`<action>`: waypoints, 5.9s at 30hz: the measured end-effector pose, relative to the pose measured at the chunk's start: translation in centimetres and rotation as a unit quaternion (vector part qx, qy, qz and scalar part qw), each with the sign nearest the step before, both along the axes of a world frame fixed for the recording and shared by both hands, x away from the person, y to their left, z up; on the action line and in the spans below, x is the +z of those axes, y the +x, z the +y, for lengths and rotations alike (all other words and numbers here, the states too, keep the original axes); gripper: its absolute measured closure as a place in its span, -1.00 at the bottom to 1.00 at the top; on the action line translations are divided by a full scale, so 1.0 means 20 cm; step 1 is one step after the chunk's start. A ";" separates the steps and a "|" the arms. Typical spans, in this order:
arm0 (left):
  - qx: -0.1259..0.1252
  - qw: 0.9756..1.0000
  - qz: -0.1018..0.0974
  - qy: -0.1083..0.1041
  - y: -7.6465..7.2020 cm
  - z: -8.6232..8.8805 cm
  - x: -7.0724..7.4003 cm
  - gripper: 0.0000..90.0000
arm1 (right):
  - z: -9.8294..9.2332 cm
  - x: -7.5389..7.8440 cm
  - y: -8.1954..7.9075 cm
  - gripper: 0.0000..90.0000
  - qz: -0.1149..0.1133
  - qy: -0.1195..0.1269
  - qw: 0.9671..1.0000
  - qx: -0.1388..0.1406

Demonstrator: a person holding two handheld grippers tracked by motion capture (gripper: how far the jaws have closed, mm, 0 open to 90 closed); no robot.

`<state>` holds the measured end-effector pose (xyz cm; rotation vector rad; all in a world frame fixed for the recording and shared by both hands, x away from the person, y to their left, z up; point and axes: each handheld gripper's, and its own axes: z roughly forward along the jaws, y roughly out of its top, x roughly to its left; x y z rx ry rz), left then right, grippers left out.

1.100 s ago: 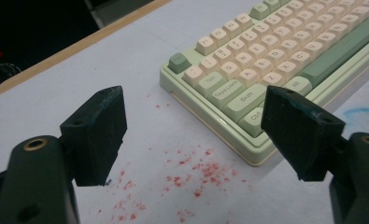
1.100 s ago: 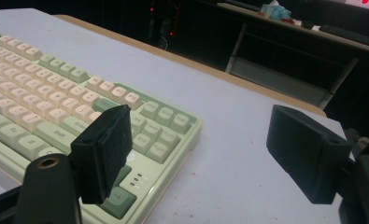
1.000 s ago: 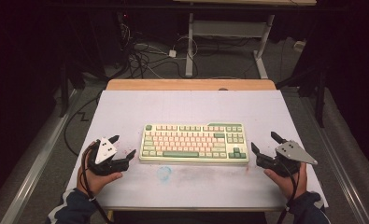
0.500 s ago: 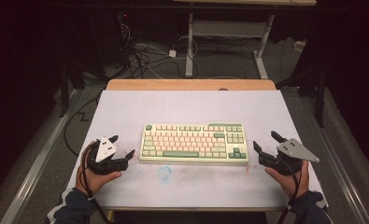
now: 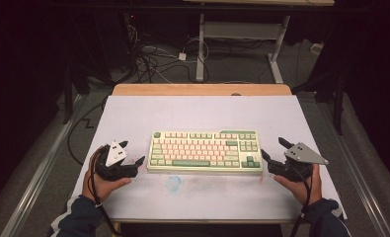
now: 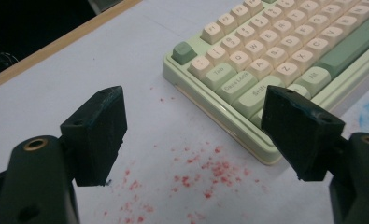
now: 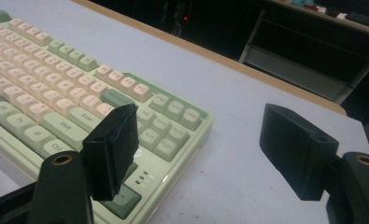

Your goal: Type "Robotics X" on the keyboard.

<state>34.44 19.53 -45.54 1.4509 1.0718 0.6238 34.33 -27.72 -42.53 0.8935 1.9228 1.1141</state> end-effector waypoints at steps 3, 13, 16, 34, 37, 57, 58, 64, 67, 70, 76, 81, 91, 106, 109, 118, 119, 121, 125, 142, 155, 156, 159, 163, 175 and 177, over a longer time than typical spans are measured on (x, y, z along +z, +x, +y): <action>-0.004 1.000 -0.002 -0.004 0.03 -0.02 0.03 -0.52 | 0.04 0.02 0.02 -0.23 0.004 0.001 1.000 0.011; -0.019 1.000 0.002 0.001 0.10 -0.08 0.06 -0.49 | 0.20 0.07 0.10 0.54 0.036 -0.031 0.996 0.073; -0.024 1.000 0.003 0.005 0.12 -0.10 0.07 -0.44 | 0.24 0.08 0.12 0.74 0.048 -0.038 0.994 0.088; -0.061 0.998 0.007 -0.006 0.25 -0.21 0.16 -0.43 | 0.43 0.01 0.19 1.00 0.115 -0.063 0.980 0.146; -0.060 0.998 0.007 -0.023 0.21 -0.24 0.16 -0.42 | 0.45 -0.01 0.18 1.00 0.121 -0.076 0.978 0.153; -0.068 0.997 0.025 -0.008 0.12 -0.25 0.09 -0.15 | 0.41 -0.11 0.19 1.00 0.146 -0.089 0.974 0.146; -0.067 0.997 0.025 -0.009 0.12 -0.25 0.09 -0.15 | 0.41 -0.11 0.19 1.00 0.146 -0.089 0.974 0.146; -0.067 0.997 0.025 -0.005 0.12 -0.24 0.08 -0.22 | 0.42 -0.12 0.19 1.00 0.148 -0.095 0.974 0.145; -0.065 0.998 0.025 -0.005 0.13 -0.24 0.08 -0.23 | 0.42 -0.13 0.20 1.00 0.154 -0.101 0.972 0.143; -0.062 0.998 0.022 -0.006 0.13 -0.24 0.08 -0.25 | 0.42 -0.14 0.20 1.00 0.155 -0.093 0.973 0.144; -0.056 0.998 0.021 -0.005 0.13 -0.24 0.08 -0.31 | 0.42 -0.14 0.20 1.00 0.155 -0.092 0.974 0.140; -0.071 0.997 0.029 -0.005 0.13 -0.27 0.08 -0.24 | 0.42 -0.14 0.19 1.00 0.153 -0.093 0.974 0.141; -0.092 0.995 0.046 -0.011 0.16 -0.30 0.10 0.17 | 0.42 -0.14 0.19 1.00 0.150 -0.097 0.973 0.143; -0.134 0.987 0.084 0.015 0.22 -0.41 0.11 0.89 | 0.42 -0.15 0.19 1.00 0.149 -0.098 0.974 0.140; -0.137 0.986 0.089 0.026 0.25 -0.45 0.10 0.94 | 0.42 -0.15 0.19 1.00 0.146 -0.100 0.974 0.141; -0.140 0.983 0.107 0.045 0.30 -0.54 0.07 0.94 | 0.43 -0.15 0.19 1.00 0.148 -0.099 0.974 0.139; -0.142 0.983 0.109 0.049 0.31 -0.55 0.06 0.94 | 0.43 -0.15 0.19 1.00 0.147 -0.100 0.974 0.139; -0.138 0.982 0.111 0.059 0.32 -0.57 0.04 0.94 | 0.43 -0.15 0.19 1.00 0.145 -0.102 0.974 0.141; -0.139 0.982 0.116 0.059 0.33 -0.58 0.03 0.94 | 0.43 -0.15 0.19 1.00 0.147 -0.100 0.974 0.139; -0.130 0.981 0.122 0.072 0.36 -0.62 -0.03 0.94 | 0.43 -0.15 0.18 1.00 0.146 -0.103 0.974 0.138; -0.135 0.980 0.124 0.081 0.36 -0.62 -0.05 0.93 | 0.43 -0.15 0.18 1.00 0.145 -0.105 0.974 0.140; -0.132 0.980 0.120 0.085 0.36 -0.62 -0.05 0.93 | 0.43 -0.15 0.18 1.00 0.145 -0.106 0.974 0.140; -0.133 0.983 0.102 0.068 0.35 -0.60 -0.01 0.91 | 0.42 -0.14 0.19 1.00 0.142 -0.106 0.974 0.141; -0.132 0.986 0.083 0.055 0.33 -0.58 0.03 0.88 | 0.41 -0.13 0.17 1.00 0.132 -0.098 0.977 0.137; -0.139 0.989 0.026 0.031 0.24 -0.49 0.12 0.22 | 0.38 -0.08 0.16 1.00 0.120 -0.084 0.980 0.135; -0.129 0.991 0.017 0.029 0.23 -0.47 0.12 -0.04 | 0.36 -0.06 0.15 1.00 0.118 -0.076 0.981 0.134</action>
